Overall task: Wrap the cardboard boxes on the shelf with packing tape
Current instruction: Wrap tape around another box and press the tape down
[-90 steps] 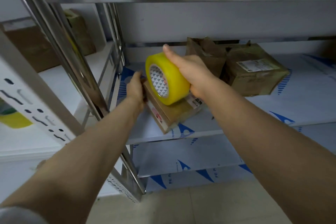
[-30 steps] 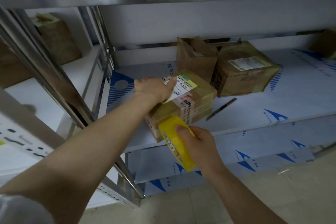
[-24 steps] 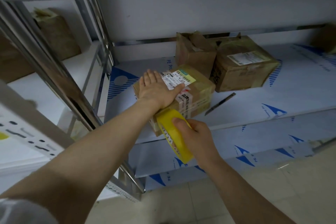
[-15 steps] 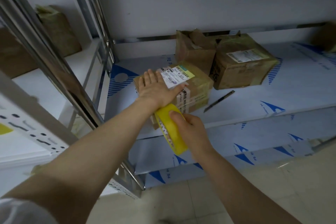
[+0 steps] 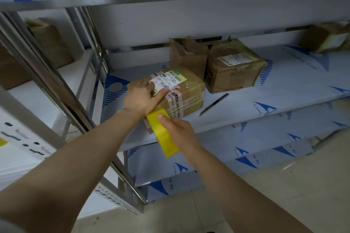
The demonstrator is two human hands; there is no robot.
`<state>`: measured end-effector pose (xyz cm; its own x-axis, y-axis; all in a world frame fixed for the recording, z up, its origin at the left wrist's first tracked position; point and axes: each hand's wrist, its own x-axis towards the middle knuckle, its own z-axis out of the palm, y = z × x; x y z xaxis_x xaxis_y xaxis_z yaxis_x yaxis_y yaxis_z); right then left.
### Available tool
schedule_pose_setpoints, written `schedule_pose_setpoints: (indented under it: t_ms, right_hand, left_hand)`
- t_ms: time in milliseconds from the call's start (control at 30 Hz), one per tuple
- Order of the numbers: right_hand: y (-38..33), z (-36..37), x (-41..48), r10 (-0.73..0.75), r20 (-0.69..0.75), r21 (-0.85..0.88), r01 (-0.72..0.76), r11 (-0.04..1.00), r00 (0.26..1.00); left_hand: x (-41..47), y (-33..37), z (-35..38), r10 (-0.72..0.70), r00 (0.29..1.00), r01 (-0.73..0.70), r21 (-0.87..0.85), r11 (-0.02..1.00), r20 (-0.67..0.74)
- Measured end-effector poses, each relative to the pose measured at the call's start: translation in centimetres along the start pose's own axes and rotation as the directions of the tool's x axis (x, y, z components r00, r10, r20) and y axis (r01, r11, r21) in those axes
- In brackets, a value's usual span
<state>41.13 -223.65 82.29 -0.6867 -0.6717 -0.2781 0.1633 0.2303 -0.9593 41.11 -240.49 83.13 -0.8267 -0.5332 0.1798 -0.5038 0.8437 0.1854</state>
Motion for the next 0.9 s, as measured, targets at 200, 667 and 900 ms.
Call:
schedule_pose_setpoints:
  t_ms: [200,667,900]
  right_hand:
    - [-0.1,-1.2,-0.5,0.031,0.096,0.057,-0.036,0.998,0.995]
    - [-6.1,-2.2,-2.8,-0.076,0.083,0.083,0.069,0.994,0.994]
    - [-13.1,-1.2,-1.0,-0.124,0.131,0.011,0.123,0.992,0.984]
  left_hand:
    - [-0.1,-0.3,-0.2,-0.101,0.979,0.145,-0.263,0.954,0.175]
    - [-0.3,1.0,-6.4,-0.092,0.894,0.220,-0.250,0.943,0.439]
    - [-1.3,-2.3,-6.8,-0.191,0.853,0.480,-0.586,0.654,0.486]
